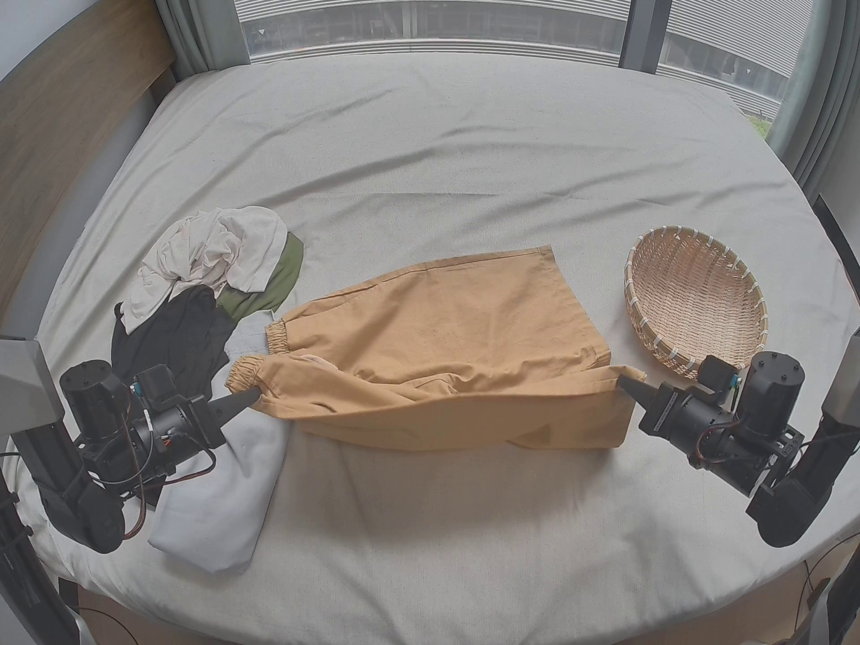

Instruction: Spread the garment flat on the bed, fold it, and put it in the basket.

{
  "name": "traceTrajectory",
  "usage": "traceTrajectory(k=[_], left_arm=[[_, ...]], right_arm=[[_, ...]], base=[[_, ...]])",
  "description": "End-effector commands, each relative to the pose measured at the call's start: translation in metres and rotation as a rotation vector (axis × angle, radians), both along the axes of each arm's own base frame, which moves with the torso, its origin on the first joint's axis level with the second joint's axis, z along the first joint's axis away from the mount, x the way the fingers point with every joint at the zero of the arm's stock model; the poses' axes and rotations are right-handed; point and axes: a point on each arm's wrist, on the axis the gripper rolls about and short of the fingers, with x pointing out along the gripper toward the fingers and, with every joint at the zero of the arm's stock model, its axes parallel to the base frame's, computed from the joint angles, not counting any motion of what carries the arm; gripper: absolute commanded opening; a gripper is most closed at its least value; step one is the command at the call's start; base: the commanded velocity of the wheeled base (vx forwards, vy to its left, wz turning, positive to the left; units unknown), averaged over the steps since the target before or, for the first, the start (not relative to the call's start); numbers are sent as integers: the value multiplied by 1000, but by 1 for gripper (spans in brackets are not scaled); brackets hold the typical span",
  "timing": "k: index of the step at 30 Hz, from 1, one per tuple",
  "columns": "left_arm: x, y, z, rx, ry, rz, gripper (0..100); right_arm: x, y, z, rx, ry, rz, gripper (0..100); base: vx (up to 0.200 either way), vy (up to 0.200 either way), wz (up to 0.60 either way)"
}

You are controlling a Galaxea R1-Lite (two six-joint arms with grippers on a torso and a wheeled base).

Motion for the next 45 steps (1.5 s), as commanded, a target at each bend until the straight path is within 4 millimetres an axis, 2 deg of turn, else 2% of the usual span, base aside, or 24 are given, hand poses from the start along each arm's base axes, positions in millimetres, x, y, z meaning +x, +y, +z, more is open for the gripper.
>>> traceTrajectory(k=[1,3,8,20,30,45], left_arm=[[-6,-2,15,-26,-32,-1,0],[-8,-2,16,-35,-30,-3,0],[-21,-12,22,-72,7,-33,0],[-21,-8,17,-64,86,8,0],[-15,-8,19,-102,99,50,0],[-1,-8,16,-136,159,84,0]], right_arm=[[5,-1,26,22,-65,-8,0],[6,-1,30,24,-71,-8,0],[12,-6,60,23,-80,-31,0],[28,-13,76,13,-109,-69,0],[43,-8,85,22,-138,-60,0],[86,3,73,-6,-117,-58,0]], base=[[0,0,0],[0,0,0],[0,0,0],[0,0,0],[0,0,0],[0,0,0]])
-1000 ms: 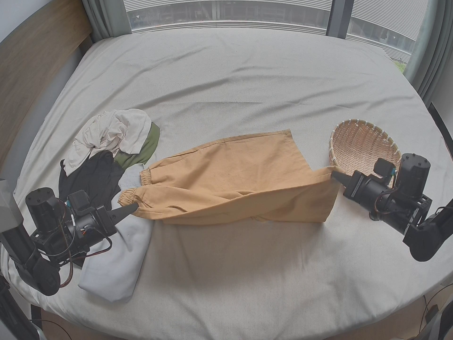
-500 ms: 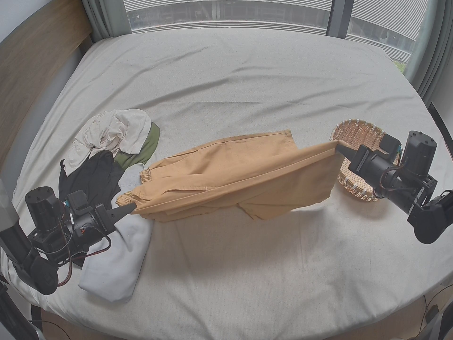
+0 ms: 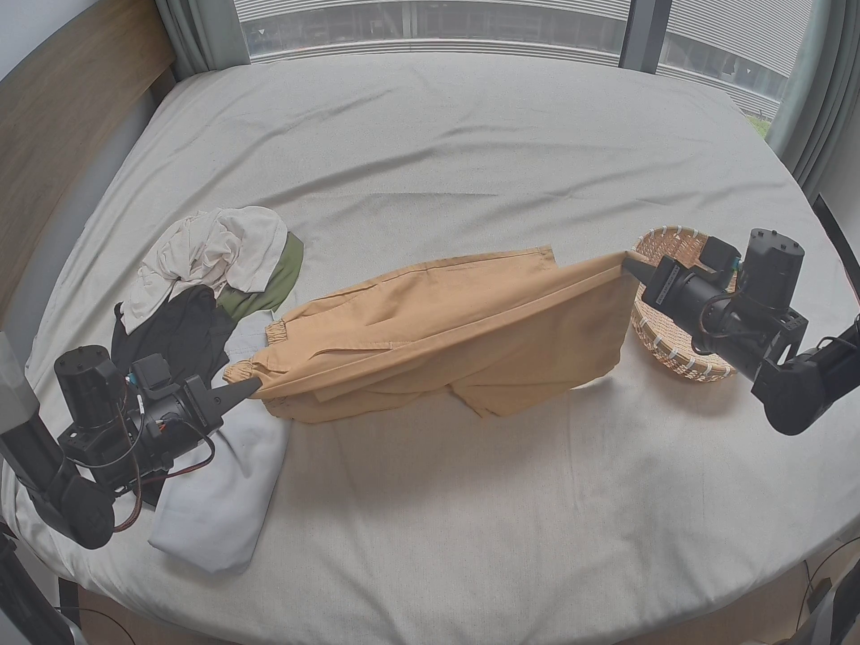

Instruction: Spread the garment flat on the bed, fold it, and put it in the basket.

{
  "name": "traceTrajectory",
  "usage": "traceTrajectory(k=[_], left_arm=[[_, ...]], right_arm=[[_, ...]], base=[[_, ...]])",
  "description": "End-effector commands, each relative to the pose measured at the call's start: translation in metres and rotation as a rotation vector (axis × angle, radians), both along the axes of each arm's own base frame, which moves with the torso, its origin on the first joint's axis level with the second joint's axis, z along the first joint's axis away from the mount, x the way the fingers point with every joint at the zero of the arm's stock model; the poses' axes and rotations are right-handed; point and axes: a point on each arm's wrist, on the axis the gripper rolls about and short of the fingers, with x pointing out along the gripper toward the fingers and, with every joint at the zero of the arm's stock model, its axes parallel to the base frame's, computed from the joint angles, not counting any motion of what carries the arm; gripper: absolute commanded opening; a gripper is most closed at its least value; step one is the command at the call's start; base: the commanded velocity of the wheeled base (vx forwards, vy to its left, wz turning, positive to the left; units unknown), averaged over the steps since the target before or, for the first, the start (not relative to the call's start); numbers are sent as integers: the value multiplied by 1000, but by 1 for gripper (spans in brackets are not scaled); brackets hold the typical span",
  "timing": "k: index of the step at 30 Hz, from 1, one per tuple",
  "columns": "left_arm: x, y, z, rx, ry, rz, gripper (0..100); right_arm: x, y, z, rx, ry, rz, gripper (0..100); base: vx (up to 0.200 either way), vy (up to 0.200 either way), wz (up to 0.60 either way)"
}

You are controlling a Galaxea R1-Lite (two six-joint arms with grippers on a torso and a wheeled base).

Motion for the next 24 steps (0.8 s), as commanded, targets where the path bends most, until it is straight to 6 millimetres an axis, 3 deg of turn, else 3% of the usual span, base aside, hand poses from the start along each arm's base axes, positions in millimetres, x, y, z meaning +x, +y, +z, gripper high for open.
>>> traceTrajectory(k=[1,24], left_arm=[[8,1,-2,-15,23,32,0],[64,-3,-7,-74,47,60,0]], right_arm=[[20,6,-10,-6,18,3,0],[93,28,-21,-5,22,6,0]], base=[[0,0,0],[0,0,0]])
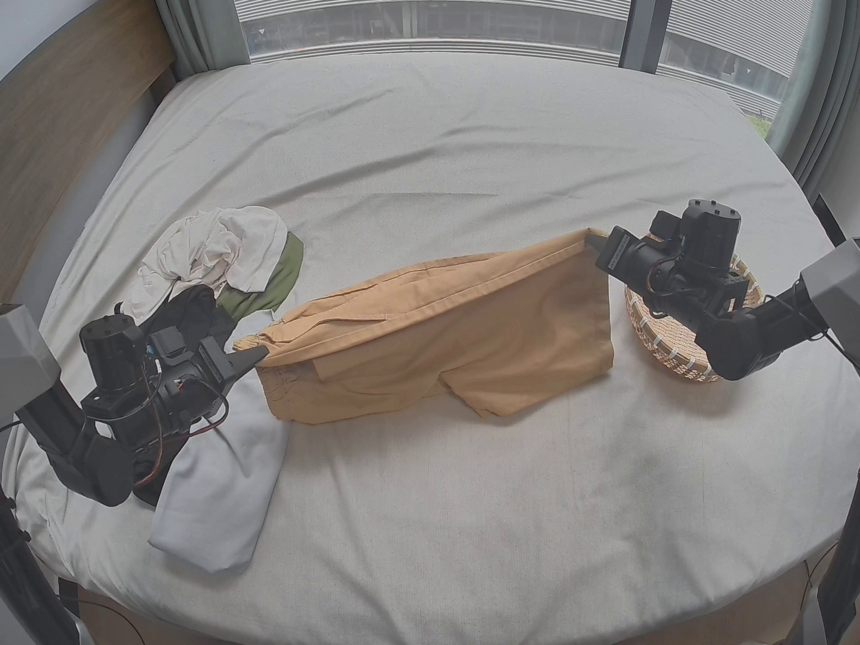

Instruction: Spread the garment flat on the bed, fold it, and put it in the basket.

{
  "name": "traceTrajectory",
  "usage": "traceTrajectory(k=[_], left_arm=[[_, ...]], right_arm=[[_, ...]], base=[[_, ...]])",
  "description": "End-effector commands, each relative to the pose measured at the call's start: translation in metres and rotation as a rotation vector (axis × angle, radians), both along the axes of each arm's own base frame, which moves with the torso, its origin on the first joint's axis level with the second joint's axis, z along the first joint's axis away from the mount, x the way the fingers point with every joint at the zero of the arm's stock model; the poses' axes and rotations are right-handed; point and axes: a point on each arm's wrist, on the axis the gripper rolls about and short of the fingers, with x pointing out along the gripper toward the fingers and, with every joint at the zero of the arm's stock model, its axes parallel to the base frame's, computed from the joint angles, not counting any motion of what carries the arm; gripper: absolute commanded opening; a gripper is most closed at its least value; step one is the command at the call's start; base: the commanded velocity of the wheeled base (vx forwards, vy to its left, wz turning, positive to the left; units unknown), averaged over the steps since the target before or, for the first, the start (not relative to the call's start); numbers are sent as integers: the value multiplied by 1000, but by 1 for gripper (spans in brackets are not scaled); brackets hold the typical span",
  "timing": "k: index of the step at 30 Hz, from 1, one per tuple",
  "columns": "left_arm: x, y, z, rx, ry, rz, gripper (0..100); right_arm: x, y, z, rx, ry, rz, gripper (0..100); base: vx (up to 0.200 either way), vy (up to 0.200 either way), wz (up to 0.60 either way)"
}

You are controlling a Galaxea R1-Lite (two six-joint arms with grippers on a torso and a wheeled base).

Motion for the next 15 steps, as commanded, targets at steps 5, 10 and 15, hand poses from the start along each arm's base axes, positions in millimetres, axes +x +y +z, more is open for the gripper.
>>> traceTrajectory(k=[5,10,15], left_arm=[[23,0,-17,0,17,7,100],[33,0,-17,8,3,55,100],[26,2,-14,12,-2,79,100]], right_arm=[[25,9,-24,-2,14,8,100],[39,11,-30,13,-30,-29,100],[14,6,-27,0,24,-28,100]], base=[[0,0,0],[0,0,0],[0,0,0]])
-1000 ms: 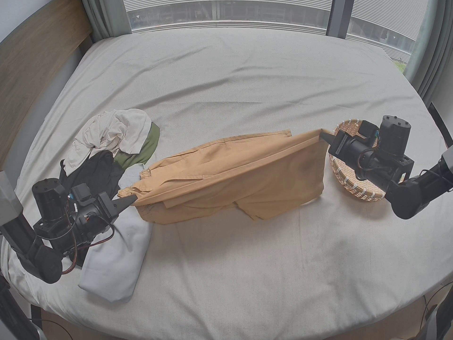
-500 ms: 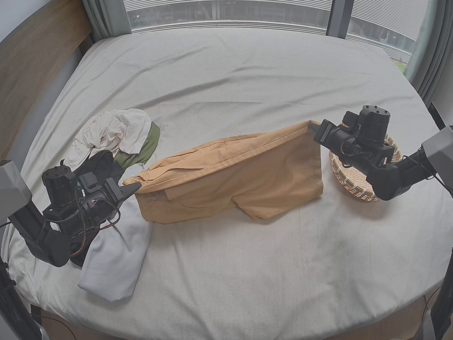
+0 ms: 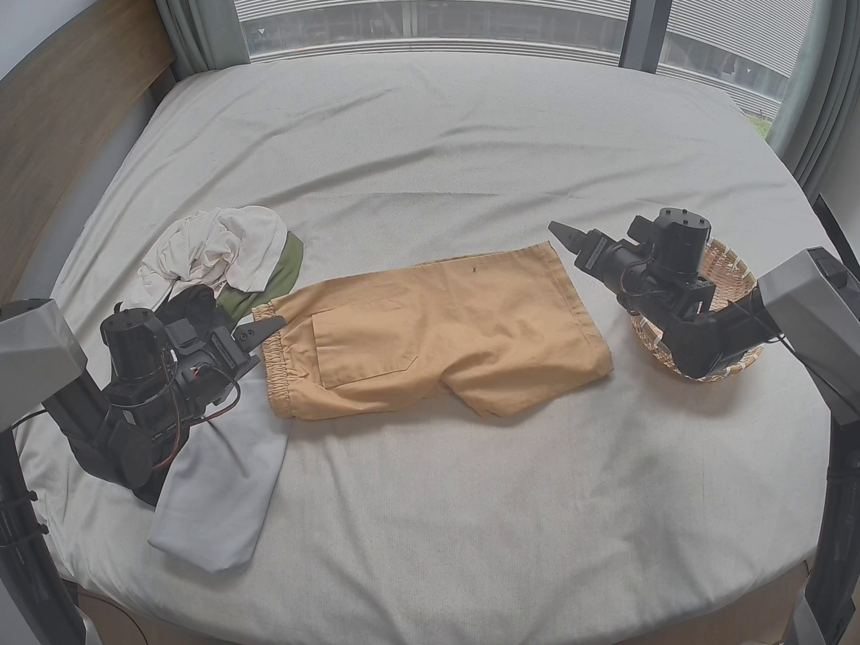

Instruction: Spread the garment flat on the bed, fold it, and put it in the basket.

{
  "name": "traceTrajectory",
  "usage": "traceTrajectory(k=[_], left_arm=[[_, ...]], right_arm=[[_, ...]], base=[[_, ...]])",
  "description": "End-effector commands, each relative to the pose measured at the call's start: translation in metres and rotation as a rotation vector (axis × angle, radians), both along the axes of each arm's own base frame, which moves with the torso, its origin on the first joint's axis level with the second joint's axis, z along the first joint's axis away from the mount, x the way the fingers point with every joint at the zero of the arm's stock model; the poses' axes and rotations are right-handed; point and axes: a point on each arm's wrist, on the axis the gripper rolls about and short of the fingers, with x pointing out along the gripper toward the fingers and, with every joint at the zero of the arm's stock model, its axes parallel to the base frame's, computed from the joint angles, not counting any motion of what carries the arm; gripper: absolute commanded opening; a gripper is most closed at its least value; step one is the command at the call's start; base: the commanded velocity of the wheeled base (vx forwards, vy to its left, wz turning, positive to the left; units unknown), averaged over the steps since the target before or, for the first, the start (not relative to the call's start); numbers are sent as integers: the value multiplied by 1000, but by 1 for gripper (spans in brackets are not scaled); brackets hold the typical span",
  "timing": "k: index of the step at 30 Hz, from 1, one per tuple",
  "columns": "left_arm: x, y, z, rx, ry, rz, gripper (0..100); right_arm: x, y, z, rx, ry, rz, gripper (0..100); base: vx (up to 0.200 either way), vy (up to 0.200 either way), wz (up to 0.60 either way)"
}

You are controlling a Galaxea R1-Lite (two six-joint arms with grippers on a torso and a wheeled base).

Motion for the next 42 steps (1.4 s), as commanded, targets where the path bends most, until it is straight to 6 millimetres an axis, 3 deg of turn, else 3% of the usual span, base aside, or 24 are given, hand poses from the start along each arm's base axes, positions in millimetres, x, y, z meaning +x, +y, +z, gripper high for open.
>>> traceTrajectory(k=[1,7,12,15,19,31,38,42], left_arm=[[-9,0,2,2,3,11,100],[-48,-9,13,-9,14,-93,100],[-65,-11,9,-11,34,-155,100],[-79,-16,5,-11,33,-194,100],[-84,-19,2,7,27,-208,100],[-85,-19,0,25,22,-206,100],[-84,-18,0,26,21,-203,100],[-82,-17,1,26,14,-197,100]], right_arm=[[-26,-4,-5,-17,68,4,100],[-74,-6,-32,76,245,19,100],[-84,-9,-45,139,270,9,100],[-93,-10,-75,132,340,-5,100],[-95,-10,-89,124,383,-35,100],[-71,-5,-124,113,430,-52,100],[-35,8,-143,140,368,-73,100],[-26,12,-145,163,353,-75,100]], base=[[0,0,0],[0,0,0],[0,0,0],[0,0,0],[0,0,0],[0,0,0],[0,0,0],[0,0,0]])
